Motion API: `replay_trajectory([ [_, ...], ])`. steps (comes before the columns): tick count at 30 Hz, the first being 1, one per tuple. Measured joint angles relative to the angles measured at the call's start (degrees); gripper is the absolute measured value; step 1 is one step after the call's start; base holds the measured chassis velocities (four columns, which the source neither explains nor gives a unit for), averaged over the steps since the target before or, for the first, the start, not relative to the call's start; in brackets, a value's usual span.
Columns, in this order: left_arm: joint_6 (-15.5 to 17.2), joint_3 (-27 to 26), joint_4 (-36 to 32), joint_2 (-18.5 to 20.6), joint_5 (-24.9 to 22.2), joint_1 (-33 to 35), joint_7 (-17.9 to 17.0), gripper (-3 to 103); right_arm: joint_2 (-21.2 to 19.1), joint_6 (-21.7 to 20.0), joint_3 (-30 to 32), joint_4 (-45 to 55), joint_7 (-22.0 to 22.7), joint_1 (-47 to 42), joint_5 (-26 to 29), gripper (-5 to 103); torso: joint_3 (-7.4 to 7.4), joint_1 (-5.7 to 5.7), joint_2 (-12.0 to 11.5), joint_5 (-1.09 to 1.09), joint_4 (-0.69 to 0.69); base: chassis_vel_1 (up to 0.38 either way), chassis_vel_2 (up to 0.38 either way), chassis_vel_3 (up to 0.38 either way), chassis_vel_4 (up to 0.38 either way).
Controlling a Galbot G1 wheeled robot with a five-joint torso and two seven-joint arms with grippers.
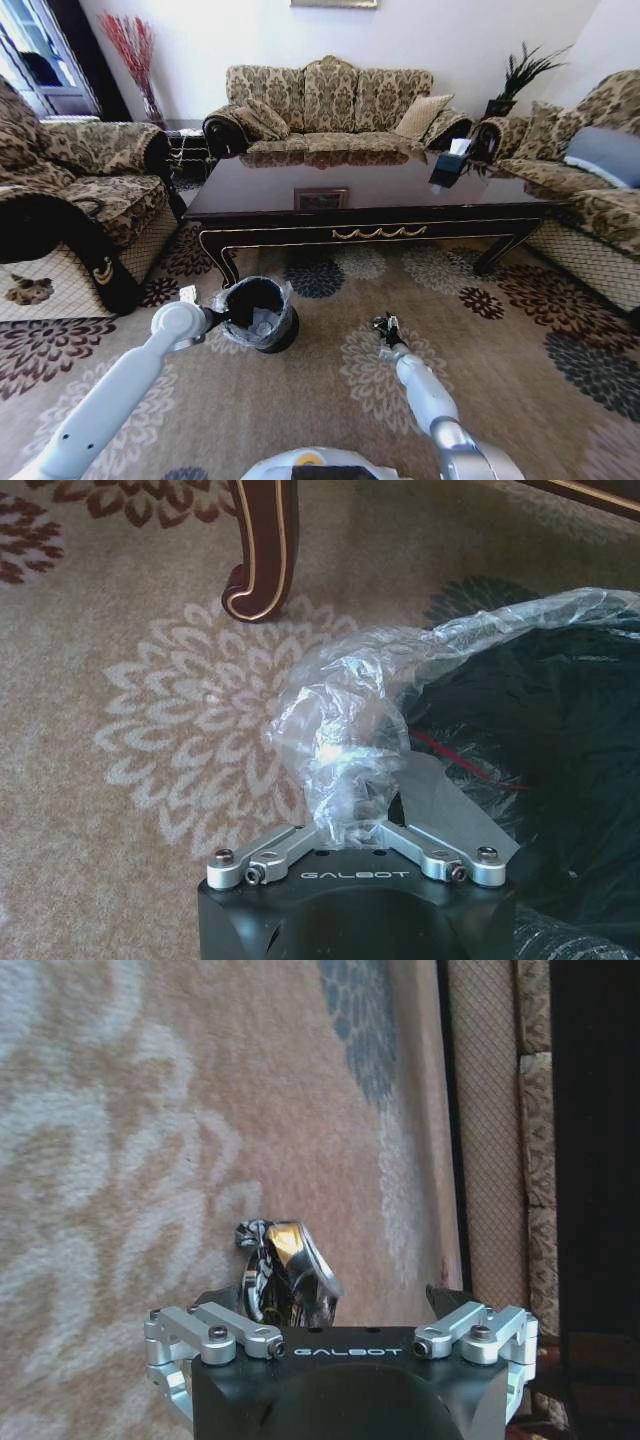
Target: Move to the front of the table and pick up the trash from the floor, then place it into the trash bin.
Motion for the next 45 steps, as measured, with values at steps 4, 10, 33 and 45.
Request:
replay_trajectory([
  [4, 0.0, -0.1, 0.0, -0.07, 0.04, 0.23, -0.01, 0, -0.1, -0.15, -1.22, -0.15, -0.42, 0.07, -0.48, 100, 0.0, 0.0, 0.0, -0.01, -0.01, 0.0, 0.0, 0.0, 0.0],
  [10, 0.0, -0.49, 0.0, 0.07, 0.09, 0.31, -0.03, 0, 0.04, -0.6, -2.49, -0.26, -0.82, 0.42, -1.93, 100, 0.0, 0.0, 0.0, -0.01, 0.0, 0.0, 0.0, 0.0, 0.0],
  [33, 0.0, -1.05, 0.16, 0.03, 0.06, 0.66, -0.02, 0, -0.06, -1.35, -4.02, -1.32, -2.05, 1.39, -2.5, 24, 0.0, 0.0, 0.0, 0.0, 0.0, 0.0, 0.0, 0.0, 0.0],
  [45, 0.0, -1.4, -0.04, -0.25, 0.18, 1.22, -0.02, 0, -0.76, -0.95, -4.61, 2.59, -2.13, -0.92, -1.9, 12, 0.0, 0.0, 0.0, 0.0, 0.0, 0.0, 0.0, 0.0, 0.0],
])
